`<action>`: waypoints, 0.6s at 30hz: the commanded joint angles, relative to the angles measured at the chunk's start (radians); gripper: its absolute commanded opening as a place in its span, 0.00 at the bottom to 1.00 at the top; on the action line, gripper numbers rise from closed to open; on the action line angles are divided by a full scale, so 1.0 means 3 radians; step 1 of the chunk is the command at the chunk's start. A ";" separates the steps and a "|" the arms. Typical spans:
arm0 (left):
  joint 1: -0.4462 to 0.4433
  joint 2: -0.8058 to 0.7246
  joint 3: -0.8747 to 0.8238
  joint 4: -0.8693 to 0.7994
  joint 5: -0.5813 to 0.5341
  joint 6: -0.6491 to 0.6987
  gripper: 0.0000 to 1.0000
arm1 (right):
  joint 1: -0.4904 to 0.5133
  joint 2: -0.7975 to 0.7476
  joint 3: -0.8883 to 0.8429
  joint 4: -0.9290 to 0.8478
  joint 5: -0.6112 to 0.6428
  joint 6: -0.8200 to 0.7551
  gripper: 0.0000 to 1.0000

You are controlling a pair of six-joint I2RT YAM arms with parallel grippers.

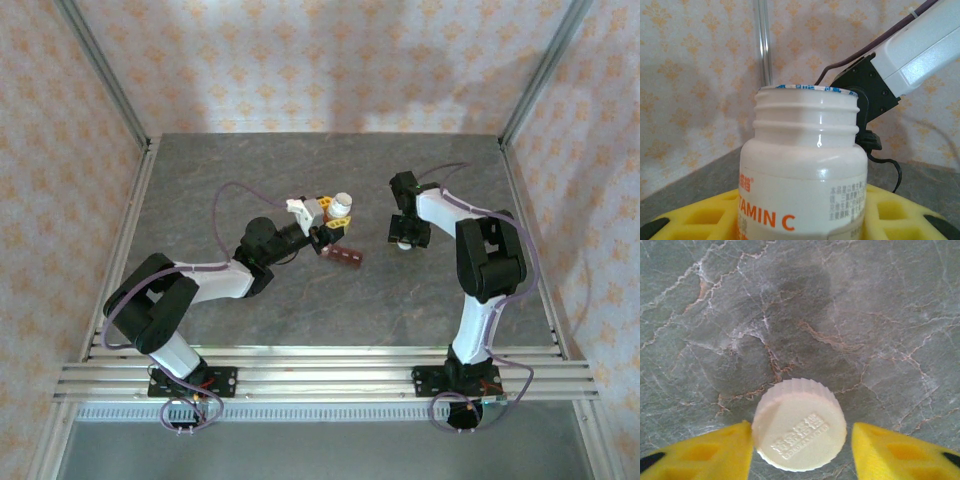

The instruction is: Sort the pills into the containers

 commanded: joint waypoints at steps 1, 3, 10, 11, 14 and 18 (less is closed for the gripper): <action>-0.0025 -0.0031 0.0006 0.0178 -0.0011 -0.0009 0.00 | -0.0011 0.0026 0.0061 0.0009 0.0024 -0.0021 0.47; -0.0024 -0.0030 0.0006 0.0183 -0.0009 -0.0009 0.00 | -0.0008 0.0008 0.0049 0.0016 0.0010 -0.0021 0.41; -0.0026 -0.0021 -0.0001 0.0182 -0.0013 -0.0010 0.00 | -0.0003 -0.0158 -0.0006 0.0037 -0.0072 0.0041 0.38; -0.0031 -0.0020 -0.0003 0.0185 -0.0014 -0.0004 0.00 | -0.0002 -0.0199 -0.0006 0.0032 -0.0095 0.0055 0.38; -0.0029 -0.0015 -0.0010 0.0185 -0.0011 0.0008 0.00 | 0.0007 -0.0367 0.0014 0.0002 -0.0180 0.0097 0.38; -0.0029 0.0028 -0.0011 0.0190 -0.0008 0.0056 0.00 | 0.0044 -0.0614 0.0171 -0.0118 -0.0309 0.0127 0.38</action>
